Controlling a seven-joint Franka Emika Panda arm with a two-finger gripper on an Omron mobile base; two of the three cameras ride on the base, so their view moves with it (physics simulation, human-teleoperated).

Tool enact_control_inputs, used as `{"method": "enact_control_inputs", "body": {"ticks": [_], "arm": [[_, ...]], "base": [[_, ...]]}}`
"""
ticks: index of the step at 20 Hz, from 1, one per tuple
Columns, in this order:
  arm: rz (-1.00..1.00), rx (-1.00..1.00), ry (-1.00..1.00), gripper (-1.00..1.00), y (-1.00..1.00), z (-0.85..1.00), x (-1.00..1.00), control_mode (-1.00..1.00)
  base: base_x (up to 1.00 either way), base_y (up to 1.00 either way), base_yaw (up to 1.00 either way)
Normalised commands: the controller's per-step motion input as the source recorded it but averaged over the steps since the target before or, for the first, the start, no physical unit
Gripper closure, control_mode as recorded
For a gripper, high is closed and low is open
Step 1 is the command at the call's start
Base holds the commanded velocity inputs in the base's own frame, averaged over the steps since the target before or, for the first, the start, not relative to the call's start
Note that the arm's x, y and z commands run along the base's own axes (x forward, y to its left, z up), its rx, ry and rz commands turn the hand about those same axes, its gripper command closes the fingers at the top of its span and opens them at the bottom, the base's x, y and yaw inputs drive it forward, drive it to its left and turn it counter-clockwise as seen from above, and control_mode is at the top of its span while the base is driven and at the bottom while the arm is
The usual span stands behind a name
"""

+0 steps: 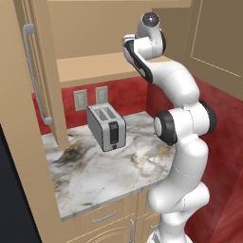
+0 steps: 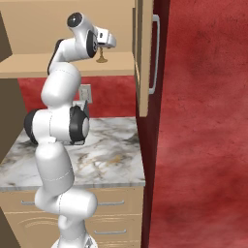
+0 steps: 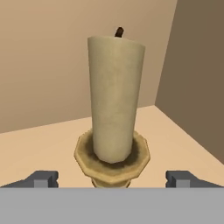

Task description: Get the candle and the liquor from the cabinet and move them to the dining counter.

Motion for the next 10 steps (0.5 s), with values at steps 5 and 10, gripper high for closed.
{"method": "enact_control_inputs", "body": {"ticks": [5, 10], "arm": [[0.0, 0.0, 0.0, 1.0, 0.0, -0.06, 0.04, -1.0], [0.0, 0.0, 0.0, 1.0, 0.0, -0.06, 0.02, -1.0]], "base": [[0.0, 0.0, 0.0], [0.0, 0.0, 0.0]]}}
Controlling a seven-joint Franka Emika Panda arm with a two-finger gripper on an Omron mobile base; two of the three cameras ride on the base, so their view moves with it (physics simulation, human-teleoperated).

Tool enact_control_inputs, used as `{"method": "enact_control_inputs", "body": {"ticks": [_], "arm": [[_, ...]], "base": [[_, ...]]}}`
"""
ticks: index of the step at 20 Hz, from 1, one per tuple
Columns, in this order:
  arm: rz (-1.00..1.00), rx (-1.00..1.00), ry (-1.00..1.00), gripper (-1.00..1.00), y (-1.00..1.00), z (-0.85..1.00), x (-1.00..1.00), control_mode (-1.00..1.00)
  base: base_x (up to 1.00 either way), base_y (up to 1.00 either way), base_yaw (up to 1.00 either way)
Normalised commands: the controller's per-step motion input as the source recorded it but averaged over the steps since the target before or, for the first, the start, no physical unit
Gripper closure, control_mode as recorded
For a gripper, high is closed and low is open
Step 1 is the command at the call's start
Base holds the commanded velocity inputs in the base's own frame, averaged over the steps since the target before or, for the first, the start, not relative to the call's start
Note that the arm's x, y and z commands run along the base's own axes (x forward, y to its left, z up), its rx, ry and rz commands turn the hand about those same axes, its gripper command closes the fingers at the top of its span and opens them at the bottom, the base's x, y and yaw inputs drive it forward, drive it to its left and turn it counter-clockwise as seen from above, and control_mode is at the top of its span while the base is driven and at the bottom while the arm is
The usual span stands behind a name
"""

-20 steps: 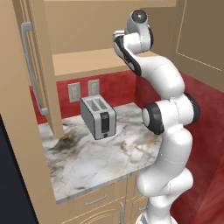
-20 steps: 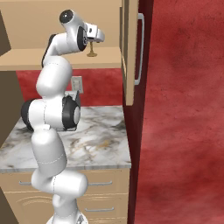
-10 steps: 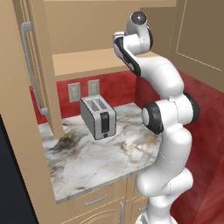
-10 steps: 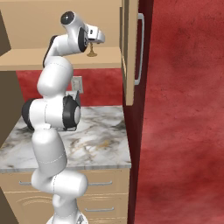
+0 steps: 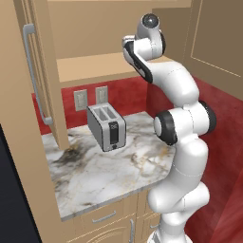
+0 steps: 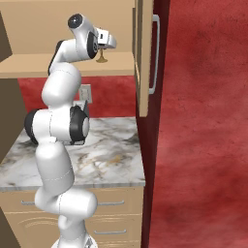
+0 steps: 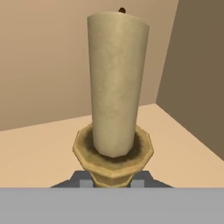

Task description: Get the candle and the liquor from the cabinet and move them to the dining counter.

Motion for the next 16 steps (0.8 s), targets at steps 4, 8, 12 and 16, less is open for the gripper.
{"method": "enact_control_inputs", "body": {"ticks": [4, 8, 12, 16], "arm": [[0.0, 0.0, 0.0, 1.0, 0.0, -0.01, 0.0, -1.0], [0.0, 0.0, 0.0, 1.0, 0.0, 0.0, 0.0, -1.0], [0.0, 0.0, 0.0, 1.0, 0.0, -0.01, 0.0, -1.0], [0.0, 0.0, 0.0, 1.0, 0.0, -0.03, 0.0, -1.0]], "base": [[0.0, 0.0, 0.0], [0.0, 0.0, 0.0], [0.0, 0.0, 0.0], [0.0, 0.0, 0.0]]}}
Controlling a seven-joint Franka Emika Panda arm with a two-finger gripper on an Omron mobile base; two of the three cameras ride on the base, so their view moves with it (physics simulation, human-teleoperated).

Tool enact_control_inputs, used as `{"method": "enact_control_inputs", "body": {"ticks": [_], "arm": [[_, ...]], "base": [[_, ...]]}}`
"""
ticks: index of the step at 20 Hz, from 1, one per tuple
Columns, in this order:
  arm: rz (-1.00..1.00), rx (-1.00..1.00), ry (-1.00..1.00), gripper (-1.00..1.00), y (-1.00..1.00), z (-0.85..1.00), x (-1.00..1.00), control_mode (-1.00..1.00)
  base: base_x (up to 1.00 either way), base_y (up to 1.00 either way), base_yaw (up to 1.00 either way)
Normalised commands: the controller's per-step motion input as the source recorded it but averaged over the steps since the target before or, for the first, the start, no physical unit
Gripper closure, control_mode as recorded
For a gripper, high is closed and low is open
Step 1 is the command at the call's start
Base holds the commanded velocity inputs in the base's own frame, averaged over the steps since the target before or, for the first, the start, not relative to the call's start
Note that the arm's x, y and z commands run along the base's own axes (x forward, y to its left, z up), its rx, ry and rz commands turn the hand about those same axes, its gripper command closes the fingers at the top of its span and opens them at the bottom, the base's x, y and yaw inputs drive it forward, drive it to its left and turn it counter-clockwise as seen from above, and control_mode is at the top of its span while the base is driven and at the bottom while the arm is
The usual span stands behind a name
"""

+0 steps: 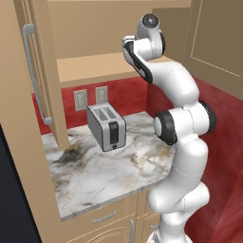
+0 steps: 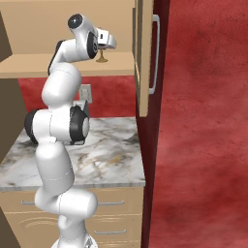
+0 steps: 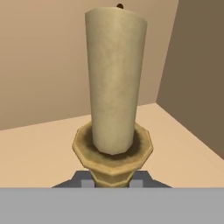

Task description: Get the candle and the liquor from the cabinet and move them to the dining counter.

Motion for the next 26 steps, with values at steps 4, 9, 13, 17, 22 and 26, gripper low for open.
{"method": "enact_control_inputs", "body": {"ticks": [4, 9, 13, 17, 22, 26], "arm": [[0.0, 0.0, 0.01, 1.0, 0.0, -0.05, 0.0, -1.0], [0.0, 0.0, 0.0, 1.0, 0.0, -0.08, -0.01, -1.0], [0.0, 0.0, 0.0, 1.0, 0.1, -0.12, -0.1, -1.0], [0.0, 0.0, -0.01, 1.0, 0.17, -0.13, -0.24, -1.0], [0.0, 0.0, -0.08, 1.0, 0.17, -0.18, -0.75, -1.0], [0.0, 0.0, -0.07, 1.0, 0.15, -0.18, -1.0, -1.0]], "base": [[0.0, 0.0, 0.0], [0.0, 0.0, 0.0], [0.0, 0.0, 0.0], [0.0, 0.0, 0.0], [0.0, 0.0, 0.0], [0.0, 0.0, 0.0]]}}
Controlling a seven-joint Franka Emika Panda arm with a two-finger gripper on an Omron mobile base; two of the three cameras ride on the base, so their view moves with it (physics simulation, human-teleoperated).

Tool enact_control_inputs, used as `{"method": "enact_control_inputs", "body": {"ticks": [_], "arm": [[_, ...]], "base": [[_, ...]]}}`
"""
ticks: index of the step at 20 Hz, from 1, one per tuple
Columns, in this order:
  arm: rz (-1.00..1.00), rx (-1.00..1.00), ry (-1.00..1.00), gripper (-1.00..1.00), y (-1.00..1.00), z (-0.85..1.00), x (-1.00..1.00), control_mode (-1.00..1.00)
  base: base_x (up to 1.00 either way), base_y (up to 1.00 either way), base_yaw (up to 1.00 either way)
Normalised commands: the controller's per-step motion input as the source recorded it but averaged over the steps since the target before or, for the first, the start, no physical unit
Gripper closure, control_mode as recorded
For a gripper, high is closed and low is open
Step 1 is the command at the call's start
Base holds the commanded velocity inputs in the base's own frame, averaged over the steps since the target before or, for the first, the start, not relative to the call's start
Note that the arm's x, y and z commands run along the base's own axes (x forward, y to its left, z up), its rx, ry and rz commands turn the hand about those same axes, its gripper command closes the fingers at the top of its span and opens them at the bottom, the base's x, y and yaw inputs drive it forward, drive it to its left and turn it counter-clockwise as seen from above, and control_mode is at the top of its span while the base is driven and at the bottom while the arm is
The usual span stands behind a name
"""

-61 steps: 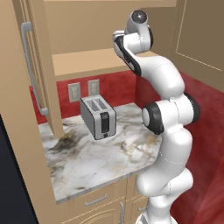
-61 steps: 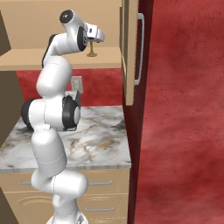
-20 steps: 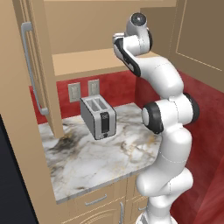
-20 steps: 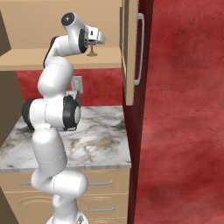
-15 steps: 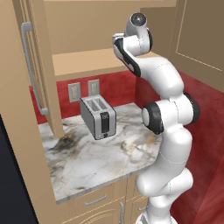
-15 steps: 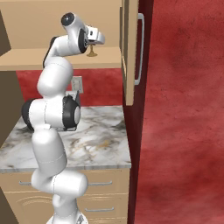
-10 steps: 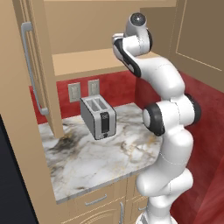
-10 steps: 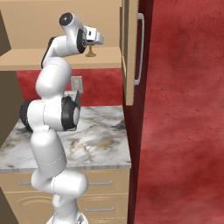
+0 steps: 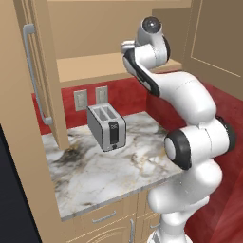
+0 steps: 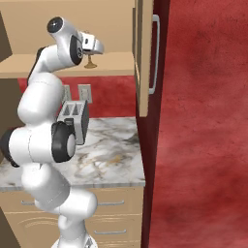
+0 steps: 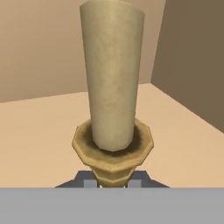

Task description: Get the candle and the liquor from the cabinet and move them to the dining counter.

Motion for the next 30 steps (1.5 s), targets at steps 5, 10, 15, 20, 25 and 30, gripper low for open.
{"method": "enact_control_inputs", "body": {"ticks": [5, 10, 15, 20, 25, 30], "arm": [[0.07, 0.02, -0.08, 1.0, 0.0, -0.07, -1.0, -1.0], [0.16, 0.06, -0.03, 1.0, -0.03, 0.0, -1.0, -1.0], [0.19, 0.04, 0.0, 1.0, -0.01, 0.04, -1.0, -1.0], [0.19, 0.0, 0.0, 1.0, -0.03, 0.05, -1.0, -1.0], [0.18, -0.01, 0.0, 1.0, -0.01, 0.0, -1.0, -1.0], [0.16, -0.03, 0.0, 1.0, 0.0, 0.0, -1.0, -1.0]], "base": [[0.0, 0.0, 0.0], [0.0, 0.0, 0.0], [0.0, 0.0, 0.0], [0.0, 0.0, 0.0], [0.0, 0.0, 0.0], [0.0, 0.0, 0.0]]}}
